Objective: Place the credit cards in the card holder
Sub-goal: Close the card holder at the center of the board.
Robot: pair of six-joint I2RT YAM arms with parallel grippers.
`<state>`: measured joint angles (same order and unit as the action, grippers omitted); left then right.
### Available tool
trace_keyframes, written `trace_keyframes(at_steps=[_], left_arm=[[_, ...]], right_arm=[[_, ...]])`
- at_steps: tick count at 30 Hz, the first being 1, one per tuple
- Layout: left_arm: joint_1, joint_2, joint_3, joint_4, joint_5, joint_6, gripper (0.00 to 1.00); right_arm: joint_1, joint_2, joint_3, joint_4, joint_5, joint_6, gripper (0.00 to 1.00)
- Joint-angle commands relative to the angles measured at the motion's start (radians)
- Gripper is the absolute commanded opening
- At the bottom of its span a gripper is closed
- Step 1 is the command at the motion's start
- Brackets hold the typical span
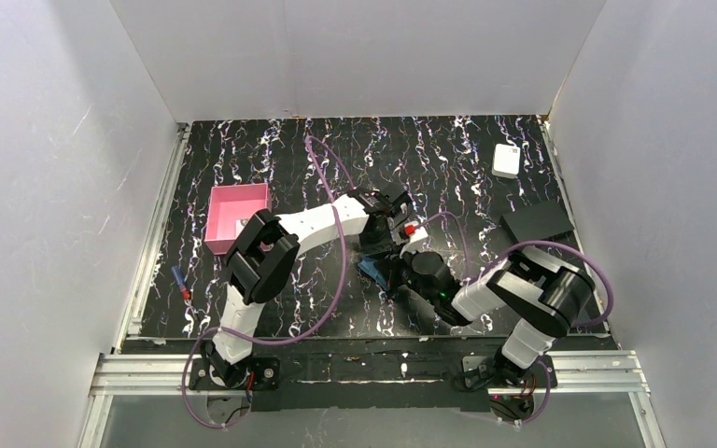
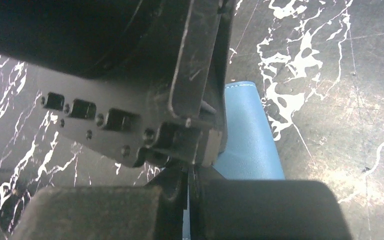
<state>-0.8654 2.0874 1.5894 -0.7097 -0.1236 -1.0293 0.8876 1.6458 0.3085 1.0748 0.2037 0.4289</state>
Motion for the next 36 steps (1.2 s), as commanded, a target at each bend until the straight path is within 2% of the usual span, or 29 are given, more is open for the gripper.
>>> trace_keyframes(at_steps=[1, 5, 7, 11, 12, 17, 20, 22, 24, 28, 32, 36], left_arm=[[-0.036, 0.119, -0.097, 0.013, 0.026, -0.005, 0.0], [-0.036, 0.114, -0.088, 0.012, 0.025, 0.008, 0.0], [-0.036, 0.111, -0.085, 0.012, 0.029, 0.013, 0.0], [-0.037, 0.102, -0.091, 0.018, 0.039, 0.031, 0.0], [-0.037, 0.096, -0.098, 0.022, 0.041, 0.032, 0.0], [-0.037, 0.068, -0.112, 0.042, 0.065, 0.056, 0.0], [-0.037, 0.048, -0.114, 0.059, 0.08, 0.072, 0.0], [-0.037, 0.037, -0.116, 0.065, 0.087, 0.08, 0.0], [-0.037, 0.023, -0.118, 0.065, 0.099, 0.09, 0.05], [-0.037, -0.035, -0.137, 0.065, 0.101, 0.113, 0.22], [-0.031, -0.091, -0.141, 0.057, 0.093, 0.134, 0.39], [-0.015, -0.154, -0.149, 0.055, 0.096, 0.153, 0.48]], right_arm=[[-0.032, 0.113, 0.029, -0.392, 0.272, 0.058, 0.01], [-0.031, 0.142, 0.049, -0.445, 0.279, 0.131, 0.01], [-0.033, 0.138, 0.023, -0.407, 0.24, 0.145, 0.01], [-0.032, 0.058, -0.03, -0.281, 0.11, 0.09, 0.01], [-0.032, 0.007, -0.027, -0.302, 0.092, 0.08, 0.01], [-0.033, -0.35, 0.04, -0.669, 0.075, 0.035, 0.01], [-0.042, -0.542, 0.064, -0.82, 0.083, 0.003, 0.21], [-0.073, -0.594, 0.088, -0.897, 0.075, -0.005, 0.24], [-0.133, -0.596, 0.108, -0.934, 0.0, -0.013, 0.28], [-0.233, -0.544, 0.137, -0.932, -0.18, 0.005, 0.37], [-0.27, -0.502, 0.174, -0.929, -0.292, 0.035, 0.4], [-0.284, -0.46, 0.229, -0.994, -0.341, 0.025, 0.43]])
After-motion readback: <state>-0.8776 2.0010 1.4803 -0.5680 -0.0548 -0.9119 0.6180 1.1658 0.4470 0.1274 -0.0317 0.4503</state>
